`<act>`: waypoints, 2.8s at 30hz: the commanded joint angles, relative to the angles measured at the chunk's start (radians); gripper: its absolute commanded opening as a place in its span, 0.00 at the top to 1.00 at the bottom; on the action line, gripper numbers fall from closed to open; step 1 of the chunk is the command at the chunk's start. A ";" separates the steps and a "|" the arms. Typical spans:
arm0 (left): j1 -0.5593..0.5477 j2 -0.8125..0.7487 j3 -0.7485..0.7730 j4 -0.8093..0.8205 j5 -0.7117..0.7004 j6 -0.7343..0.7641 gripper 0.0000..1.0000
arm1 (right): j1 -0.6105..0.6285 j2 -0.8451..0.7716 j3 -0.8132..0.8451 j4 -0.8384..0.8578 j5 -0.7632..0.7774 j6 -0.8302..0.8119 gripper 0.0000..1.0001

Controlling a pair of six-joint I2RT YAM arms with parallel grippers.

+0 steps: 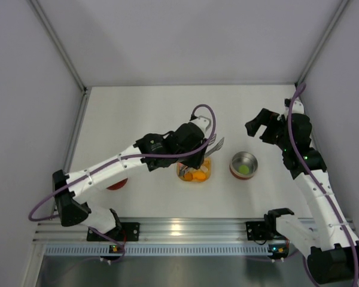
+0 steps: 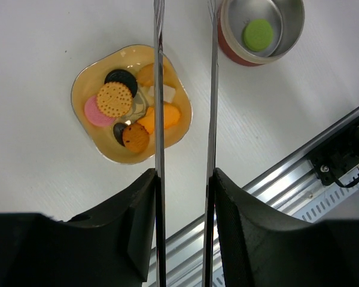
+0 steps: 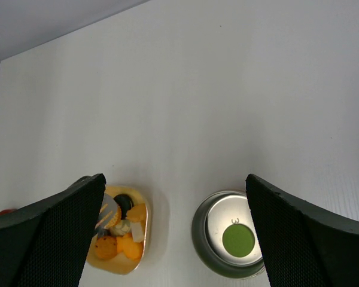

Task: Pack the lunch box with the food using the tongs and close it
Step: Pick up the fake food from the plate.

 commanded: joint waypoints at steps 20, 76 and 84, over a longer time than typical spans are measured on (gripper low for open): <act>-0.005 -0.020 -0.199 -0.056 -0.065 -0.025 0.53 | -0.001 0.005 0.004 0.028 -0.016 -0.005 0.01; -0.005 -0.018 -0.125 -0.052 -0.077 0.025 0.80 | -0.001 0.012 -0.001 0.040 -0.020 0.001 0.00; -0.005 -0.010 -0.001 -0.033 -0.016 0.047 0.82 | -0.001 0.006 0.007 0.031 -0.011 0.000 0.01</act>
